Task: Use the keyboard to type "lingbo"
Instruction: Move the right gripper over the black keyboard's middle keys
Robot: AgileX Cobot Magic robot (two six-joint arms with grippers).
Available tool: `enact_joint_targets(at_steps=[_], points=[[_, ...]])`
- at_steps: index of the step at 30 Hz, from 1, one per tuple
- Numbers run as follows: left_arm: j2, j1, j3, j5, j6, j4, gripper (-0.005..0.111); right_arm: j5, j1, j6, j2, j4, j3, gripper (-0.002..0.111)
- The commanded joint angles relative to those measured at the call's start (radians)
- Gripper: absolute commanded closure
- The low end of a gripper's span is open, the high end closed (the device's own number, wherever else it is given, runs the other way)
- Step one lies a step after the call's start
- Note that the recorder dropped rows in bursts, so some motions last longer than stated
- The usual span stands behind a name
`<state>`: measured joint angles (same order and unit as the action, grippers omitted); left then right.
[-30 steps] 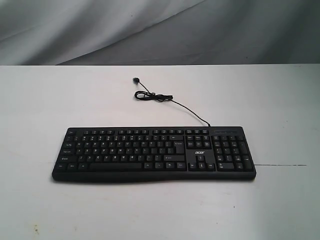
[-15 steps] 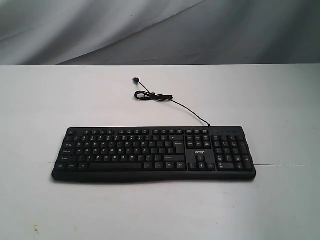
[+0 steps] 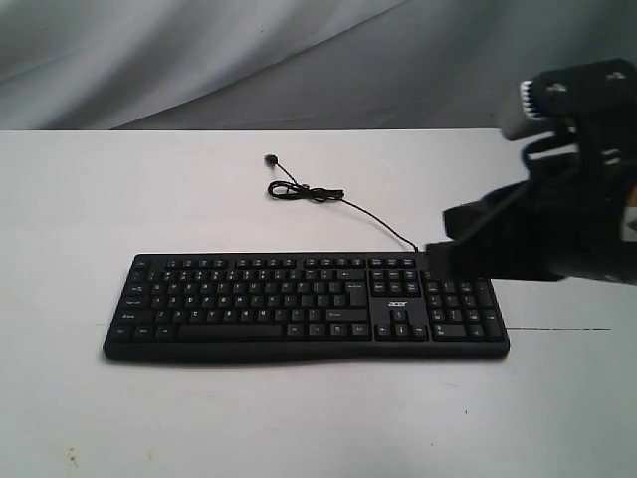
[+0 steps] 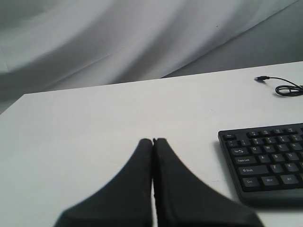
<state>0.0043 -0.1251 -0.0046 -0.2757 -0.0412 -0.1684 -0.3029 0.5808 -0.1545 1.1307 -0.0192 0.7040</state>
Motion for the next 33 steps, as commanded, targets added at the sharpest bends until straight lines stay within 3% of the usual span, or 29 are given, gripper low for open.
enact_joint_targets(at_steps=[1,9,19,26,33], points=[[-0.004,0.007,0.005,0.01,-0.004,0.002,0.107,0.031,0.076,0.029,0.15,-0.029,0.103,0.108],[-0.004,0.007,0.005,0.01,-0.004,0.002,0.107,0.181,0.167,0.087,0.358,-0.021,0.205,0.108],[-0.004,0.007,0.005,0.01,-0.004,0.002,0.107,0.375,0.167,0.138,0.547,-0.025,0.205,0.108],[-0.004,0.007,0.005,0.01,-0.004,0.002,0.107,0.578,0.167,0.155,0.684,-0.154,0.205,0.108],[-0.004,0.007,0.005,0.01,-0.004,0.002,0.107,0.642,0.167,0.155,0.795,-0.154,0.205,0.108]])
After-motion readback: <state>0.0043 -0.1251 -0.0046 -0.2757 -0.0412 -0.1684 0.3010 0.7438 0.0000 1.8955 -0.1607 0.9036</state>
